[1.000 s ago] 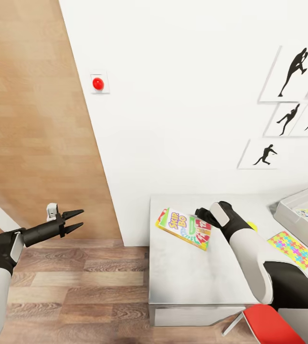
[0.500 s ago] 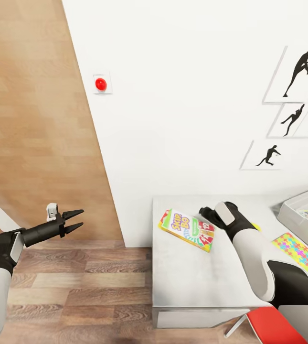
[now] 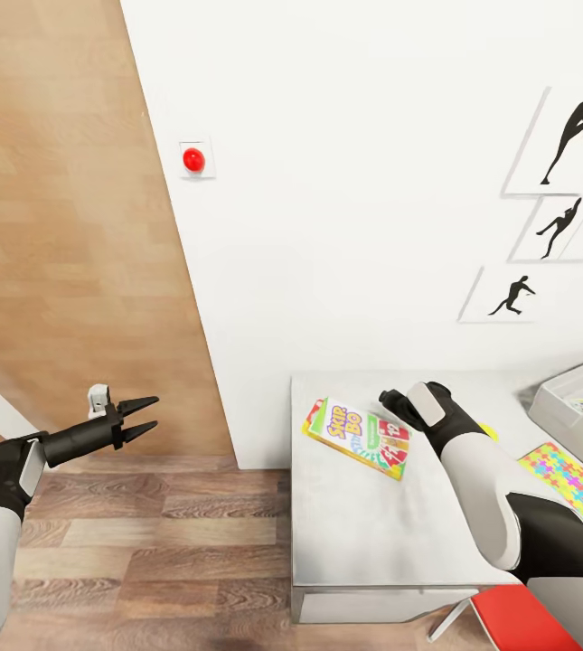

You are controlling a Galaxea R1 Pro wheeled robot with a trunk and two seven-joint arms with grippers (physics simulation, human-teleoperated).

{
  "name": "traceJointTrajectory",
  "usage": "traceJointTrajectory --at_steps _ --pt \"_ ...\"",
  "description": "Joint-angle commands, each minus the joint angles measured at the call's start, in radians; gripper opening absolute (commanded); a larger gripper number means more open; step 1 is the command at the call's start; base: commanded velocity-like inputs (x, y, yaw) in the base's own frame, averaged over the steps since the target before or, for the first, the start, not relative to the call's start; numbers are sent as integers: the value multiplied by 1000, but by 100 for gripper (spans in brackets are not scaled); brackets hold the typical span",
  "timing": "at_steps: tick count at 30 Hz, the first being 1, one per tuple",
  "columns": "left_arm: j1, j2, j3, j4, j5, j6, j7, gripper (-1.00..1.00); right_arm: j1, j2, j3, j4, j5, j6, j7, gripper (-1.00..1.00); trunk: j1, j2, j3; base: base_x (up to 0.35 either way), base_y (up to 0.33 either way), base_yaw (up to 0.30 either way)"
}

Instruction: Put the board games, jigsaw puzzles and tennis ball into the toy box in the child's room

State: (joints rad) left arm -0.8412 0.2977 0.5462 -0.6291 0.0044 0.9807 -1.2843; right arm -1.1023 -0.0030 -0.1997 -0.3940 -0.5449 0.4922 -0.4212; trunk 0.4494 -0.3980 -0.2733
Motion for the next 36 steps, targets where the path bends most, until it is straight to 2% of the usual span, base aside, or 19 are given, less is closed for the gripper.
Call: traceJointTrajectory --at_steps 1,14,22,36 --pt "-1 0 1 0 0 10 -3 100 -1 0 -1 -2 -10 2 -8 100 1 -2 -2 1 2 0" --pt "-1 0 1 0 0 10 -3 100 -1 -1 -1 0 -10 -14 -7 100 1 -2 -2 90 19 0" --pt "-1 0 1 0 0 10 -3 100 -1 -11 -1 0 -12 -15 -7 100 1 -2 -2 17 3 0" --pt "-1 0 1 0 1 10 -3 100 -1 -14 -1 1 -11 -16 -7 100 1 -2 -2 1 -19 0"
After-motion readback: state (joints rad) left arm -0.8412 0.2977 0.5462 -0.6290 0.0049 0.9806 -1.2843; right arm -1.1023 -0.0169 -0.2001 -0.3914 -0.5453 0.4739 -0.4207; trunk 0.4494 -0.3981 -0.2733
